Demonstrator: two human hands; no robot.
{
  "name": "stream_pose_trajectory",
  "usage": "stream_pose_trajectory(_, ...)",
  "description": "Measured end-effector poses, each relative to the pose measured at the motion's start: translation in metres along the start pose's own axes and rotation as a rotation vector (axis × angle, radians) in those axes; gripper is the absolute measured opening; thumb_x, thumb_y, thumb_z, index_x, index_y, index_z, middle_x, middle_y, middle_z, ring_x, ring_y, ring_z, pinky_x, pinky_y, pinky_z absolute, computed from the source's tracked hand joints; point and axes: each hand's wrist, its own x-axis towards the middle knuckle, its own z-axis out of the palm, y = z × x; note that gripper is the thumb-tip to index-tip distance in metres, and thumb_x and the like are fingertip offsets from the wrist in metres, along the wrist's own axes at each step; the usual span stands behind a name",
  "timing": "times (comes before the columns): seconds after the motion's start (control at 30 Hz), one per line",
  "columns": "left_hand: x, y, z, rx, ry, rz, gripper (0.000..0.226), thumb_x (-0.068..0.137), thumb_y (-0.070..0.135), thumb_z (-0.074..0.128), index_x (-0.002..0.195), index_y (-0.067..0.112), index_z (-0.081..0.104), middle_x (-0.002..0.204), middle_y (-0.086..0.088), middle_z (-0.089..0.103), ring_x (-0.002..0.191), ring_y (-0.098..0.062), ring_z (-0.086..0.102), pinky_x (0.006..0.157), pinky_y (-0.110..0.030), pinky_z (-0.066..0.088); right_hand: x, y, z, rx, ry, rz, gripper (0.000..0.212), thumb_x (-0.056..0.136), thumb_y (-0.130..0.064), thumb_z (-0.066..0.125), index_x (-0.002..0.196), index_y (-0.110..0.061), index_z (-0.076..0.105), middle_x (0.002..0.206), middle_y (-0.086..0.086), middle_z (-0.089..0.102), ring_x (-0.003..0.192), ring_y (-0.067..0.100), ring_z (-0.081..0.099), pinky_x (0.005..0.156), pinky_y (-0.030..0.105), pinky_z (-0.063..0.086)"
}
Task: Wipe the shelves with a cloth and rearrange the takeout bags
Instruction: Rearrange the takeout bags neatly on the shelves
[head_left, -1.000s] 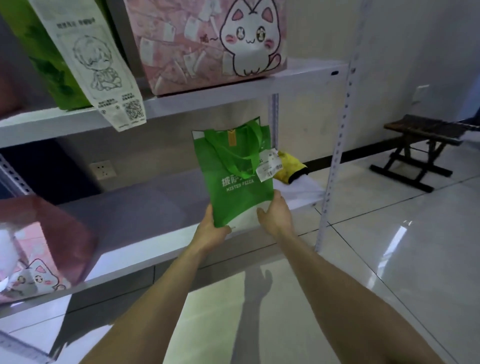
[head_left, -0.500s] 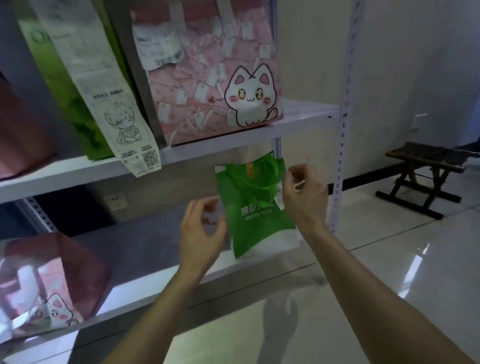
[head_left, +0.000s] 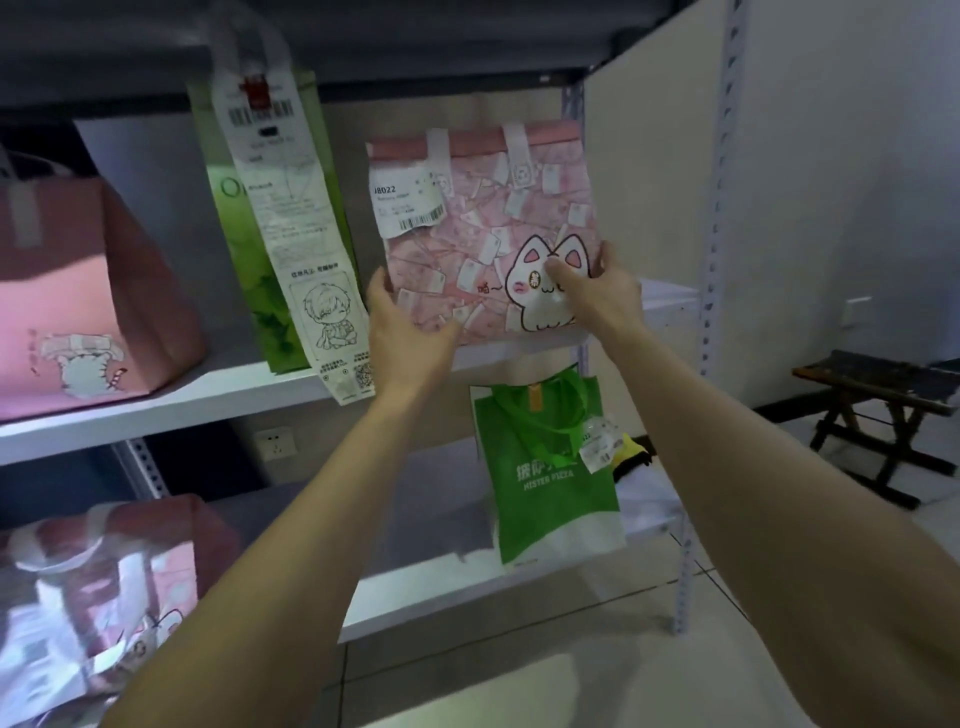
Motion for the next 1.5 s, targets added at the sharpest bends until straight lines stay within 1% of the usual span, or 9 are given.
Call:
stream_pose_trajectory(0.17,-0.028,-0.012,-0.017,-0.108,0.003,0.13,0.085,0.089,0.012,0.085,0.158,0.023,0.036,0.15,0.006,0.055,0.135,-0.011,0.06,0.114,-0.041,0.053,-0.07,0.006,-0.029,0.032,0.076,-0.124,0.043,0.084,-0.056,0.075,0.12,-0.045,0.056,0.099,-0.023,0.071,0.094,-0.002,0.069,0.086,0.031,0.058)
stream_pose_trajectory(0.3,-0.064,-0.025,-0.04,-0.169,-0.043,0.179,0.072,0.091,0.023,0.086,0.151,0.025,0.047,0.141,0.01,0.064,0.127,-0.011,0.067,0.109,-0.042,0.058,-0.144,0.025,-0.044,0.094,0.091,-0.179,0.06,0.085,-0.054,0.082,0.135,-0.039,0.053,0.11,-0.026,0.071,0.1,-0.006,0.07,0.083,0.02,0.06)
stream_pose_trajectory(0.47,-0.146,-0.07,-0.075,-0.16,-0.06,0.237,0.057,0.097,0.029,0.081,0.14,0.028,0.044,0.137,0.01,0.068,0.125,-0.018,0.069,0.102,-0.037,0.057,-0.221,0.07,-0.034,0.125,0.063,-0.219,0.059,0.087,-0.047,0.085,0.134,-0.034,0.051,0.121,-0.006,0.068,0.109,0.01,0.07,0.089,0.026,0.06)
stream_pose_trajectory(0.6,-0.205,-0.12,-0.101,-0.023,-0.012,0.111,0.063,0.091,0.028,0.083,0.135,0.046,0.043,0.121,0.035,0.069,0.109,0.004,0.071,0.086,-0.012,0.056,-0.272,0.115,-0.01,0.101,-0.023,-0.222,0.06,0.09,-0.047,0.082,0.139,-0.036,0.05,0.126,-0.01,0.065,0.115,0.016,0.068,0.092,0.033,0.06)
stream_pose_trajectory(0.83,-0.225,-0.213,-0.151,0.197,-0.023,-0.048,0.056,0.091,0.016,0.083,0.124,0.029,0.04,0.113,0.015,0.073,0.096,-0.006,0.074,0.082,-0.037,0.062,-0.318,0.169,0.065,-0.078,-0.27,-0.074,0.068,0.09,-0.037,0.077,0.149,-0.025,0.046,0.131,0.0,0.057,0.119,0.022,0.061,0.099,0.054,0.056)
stream_pose_trajectory(1.07,-0.203,-0.285,-0.178,0.306,-0.051,-0.159,0.057,0.094,0.027,0.082,0.126,0.028,0.035,0.116,0.031,0.062,0.099,0.017,0.064,0.077,-0.017,0.049,-0.294,0.167,0.148,-0.25,-0.475,-0.005,0.078,0.09,-0.025,0.069,0.159,-0.023,0.034,0.147,0.001,0.053,0.136,0.024,0.053,0.114,0.053,0.049)
stream_pose_trajectory(1.23,-0.167,-0.32,-0.17,0.382,-0.09,-0.329,0.053,0.097,0.031,0.078,0.125,0.028,0.034,0.079,0.01,0.072,0.065,-0.003,0.069,0.069,-0.035,0.06,-0.263,0.175,0.195,-0.265,-0.507,0.1,0.076,0.083,-0.028,0.078,0.148,-0.034,0.039,0.133,-0.002,0.063,0.12,0.023,0.064,0.102,0.053,0.057)
stream_pose_trajectory(1.37,-0.171,-0.345,-0.16,0.338,-0.09,-0.318,0.05,0.1,0.024,0.075,0.123,0.038,0.033,0.095,0.013,0.073,0.08,0.001,0.066,0.081,-0.034,0.052,-0.263,0.203,0.208,-0.277,-0.522,0.15,0.086,0.086,-0.028,0.081,0.156,-0.032,0.031,0.143,0.002,0.061,0.129,0.028,0.061,0.108,0.052,0.053)
stream_pose_trajectory(1.5,-0.169,-0.352,-0.158,0.315,-0.092,-0.358,0.056,0.099,0.022,0.076,0.136,0.03,0.036,0.102,0.004,0.07,0.093,-0.02,0.067,0.087,-0.036,0.052,-0.254,0.21,0.21,-0.326,-0.513,0.17,0.092,0.087,-0.03,0.083,0.16,-0.027,0.028,0.148,0.003,0.059,0.133,0.028,0.06,0.111,0.05,0.051)
